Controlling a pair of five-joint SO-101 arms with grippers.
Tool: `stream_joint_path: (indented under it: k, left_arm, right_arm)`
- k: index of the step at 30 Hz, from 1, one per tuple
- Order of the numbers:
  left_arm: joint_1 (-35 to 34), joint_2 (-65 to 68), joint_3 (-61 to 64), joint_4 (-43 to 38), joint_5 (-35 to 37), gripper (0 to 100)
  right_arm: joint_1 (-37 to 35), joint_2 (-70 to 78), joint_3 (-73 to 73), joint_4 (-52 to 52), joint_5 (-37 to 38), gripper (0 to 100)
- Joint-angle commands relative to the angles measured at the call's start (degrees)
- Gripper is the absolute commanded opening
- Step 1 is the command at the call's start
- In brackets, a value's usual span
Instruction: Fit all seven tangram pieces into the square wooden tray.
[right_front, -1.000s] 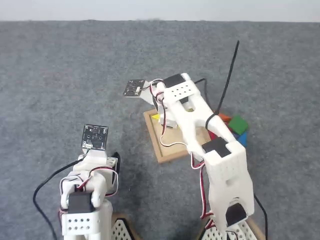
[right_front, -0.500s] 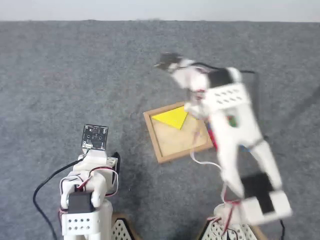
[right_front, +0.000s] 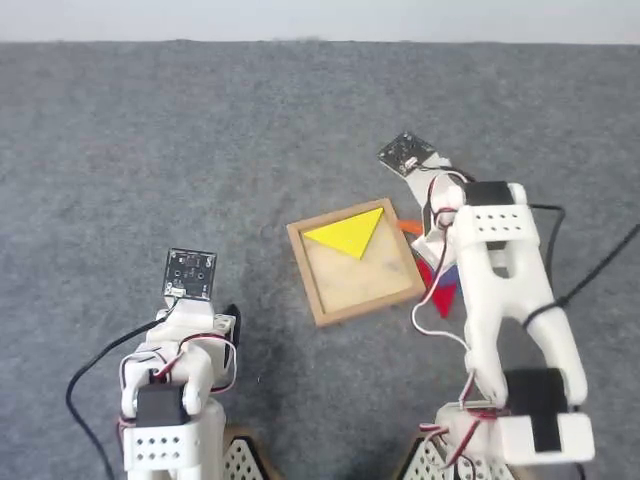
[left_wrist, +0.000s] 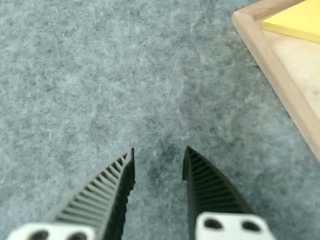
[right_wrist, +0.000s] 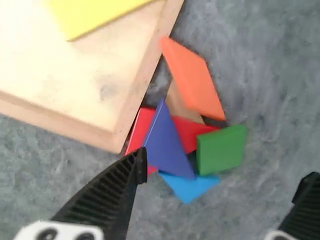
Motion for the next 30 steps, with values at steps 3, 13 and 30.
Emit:
stream_joint_path:
  k: [3,13,30]
  left_arm:
    - [0.1,-1.6,-0.5,0.5,-0.4,15]
    - [0.1,-1.6,-0.5,0.5,-0.4,15]
    - [0.1,-1.6,-0.5,0.5,-0.4,15]
  right_arm:
    - [-3.8,4.3,-0.7,-5.8,6.2,43.1]
    - [2.3,3.0,3.5,-2.9,6.9,43.1]
    - [-4.4,-6.0,19.9,-11.0,-10.2,43.1]
